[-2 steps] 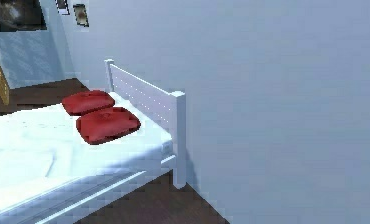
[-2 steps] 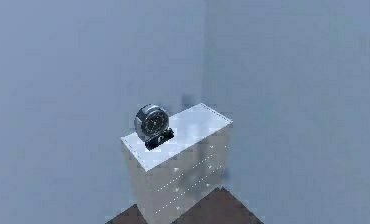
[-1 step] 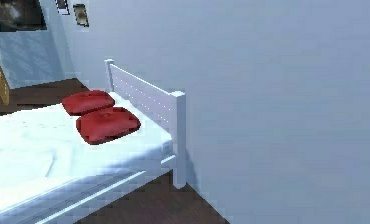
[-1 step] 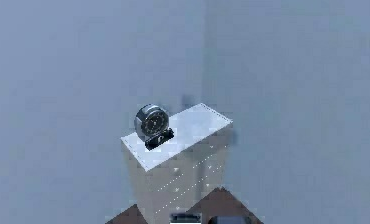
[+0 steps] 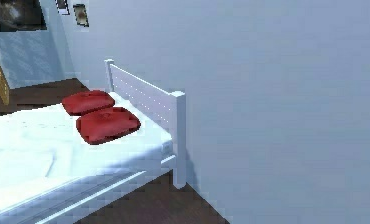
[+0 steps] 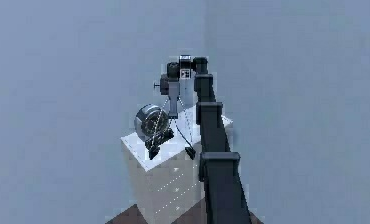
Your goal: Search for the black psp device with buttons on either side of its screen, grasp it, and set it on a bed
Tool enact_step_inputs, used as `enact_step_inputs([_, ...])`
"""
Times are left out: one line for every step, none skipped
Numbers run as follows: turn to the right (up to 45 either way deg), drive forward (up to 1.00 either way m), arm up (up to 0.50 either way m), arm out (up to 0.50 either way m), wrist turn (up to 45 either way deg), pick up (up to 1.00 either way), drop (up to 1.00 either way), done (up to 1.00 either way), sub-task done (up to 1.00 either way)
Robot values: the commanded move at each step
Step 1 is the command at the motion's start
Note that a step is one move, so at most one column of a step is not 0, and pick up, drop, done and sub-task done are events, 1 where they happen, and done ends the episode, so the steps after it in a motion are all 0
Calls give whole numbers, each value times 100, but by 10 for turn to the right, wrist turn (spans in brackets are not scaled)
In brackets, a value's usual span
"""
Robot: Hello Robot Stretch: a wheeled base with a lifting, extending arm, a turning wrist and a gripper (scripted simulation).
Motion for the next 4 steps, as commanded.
enact_step_inputs([0,0,0,0,450,0,0,0,0])
enact_step_inputs([0,0,0,0,450,0,0,0,0])
enact_step_inputs([0,0,0,0,360,0,0,0,0])
enact_step_inputs([0,0,-30,0,0,0,0,0,0])
